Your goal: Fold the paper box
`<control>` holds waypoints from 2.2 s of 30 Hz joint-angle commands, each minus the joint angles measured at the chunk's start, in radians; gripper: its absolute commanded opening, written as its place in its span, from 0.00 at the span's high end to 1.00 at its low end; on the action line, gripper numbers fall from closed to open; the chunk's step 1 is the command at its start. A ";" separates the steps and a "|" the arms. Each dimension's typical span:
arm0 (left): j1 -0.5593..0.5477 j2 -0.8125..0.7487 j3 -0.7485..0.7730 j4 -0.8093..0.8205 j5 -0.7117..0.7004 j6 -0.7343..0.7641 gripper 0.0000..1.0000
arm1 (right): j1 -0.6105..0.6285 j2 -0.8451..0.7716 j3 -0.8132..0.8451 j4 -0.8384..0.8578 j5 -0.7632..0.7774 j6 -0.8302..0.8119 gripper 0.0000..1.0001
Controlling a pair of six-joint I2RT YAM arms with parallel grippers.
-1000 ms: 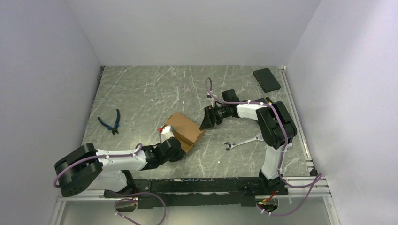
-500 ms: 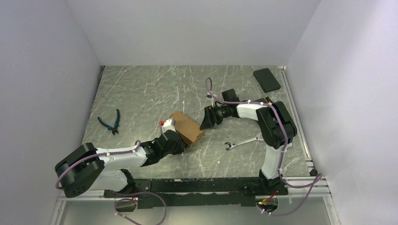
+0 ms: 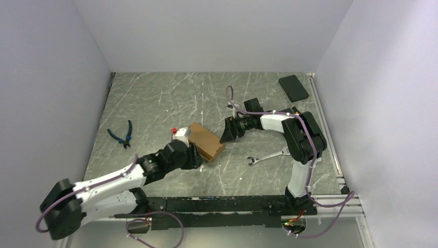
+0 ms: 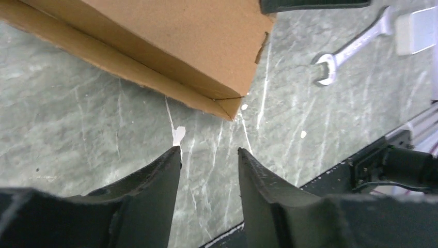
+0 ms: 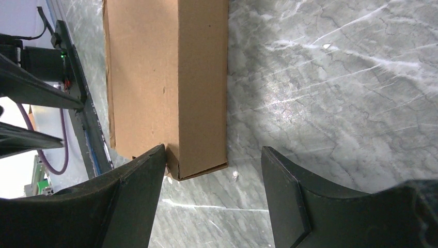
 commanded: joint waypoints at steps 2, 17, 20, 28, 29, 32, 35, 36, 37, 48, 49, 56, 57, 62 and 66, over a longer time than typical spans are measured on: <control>0.010 -0.211 -0.080 -0.163 -0.127 -0.100 0.46 | 0.006 0.014 0.013 -0.018 0.056 -0.036 0.30; 0.372 -0.002 -0.091 -0.028 -0.119 -0.187 1.00 | 0.006 0.017 0.011 -0.017 0.052 -0.036 0.30; 0.473 0.141 -0.058 0.128 -0.002 -0.156 1.00 | 0.006 0.017 0.011 -0.017 0.052 -0.036 0.30; 0.539 0.356 0.080 0.301 0.157 -0.081 0.81 | 0.006 0.017 0.015 -0.024 0.050 -0.036 0.30; 0.541 0.351 0.081 0.301 0.169 -0.087 0.69 | 0.006 0.017 0.016 -0.025 0.049 -0.036 0.30; 0.542 0.291 0.055 0.294 0.180 -0.105 0.48 | 0.006 0.021 0.017 -0.025 0.047 -0.036 0.30; 0.543 0.194 0.001 0.309 0.182 -0.108 0.26 | 0.007 0.028 0.019 -0.027 0.047 -0.036 0.30; 0.543 0.165 -0.016 0.312 0.186 -0.105 0.21 | 0.008 0.030 0.020 -0.027 0.048 -0.055 0.30; 0.545 0.141 -0.033 0.306 0.191 -0.102 0.18 | 0.008 0.031 0.020 -0.028 0.048 -0.060 0.30; 0.561 -0.049 -0.136 0.216 0.140 -0.086 0.20 | 0.008 0.016 0.034 -0.034 0.032 -0.071 0.30; 0.568 -0.038 -0.131 0.250 0.173 -0.074 0.15 | 0.006 0.010 0.039 -0.031 0.017 -0.067 0.29; 0.676 0.248 -0.033 0.505 0.416 -0.080 0.06 | 0.006 0.006 0.091 -0.001 -0.044 -0.001 0.26; 0.689 0.290 -0.022 0.544 0.443 -0.092 0.06 | 0.006 0.018 0.111 -0.005 -0.050 0.003 0.26; 0.731 0.449 0.025 0.689 0.541 -0.142 0.07 | 0.006 0.082 0.215 -0.003 -0.086 0.053 0.23; 0.733 0.516 0.069 0.713 0.561 -0.150 0.14 | 0.011 0.149 0.280 0.024 -0.099 0.123 0.24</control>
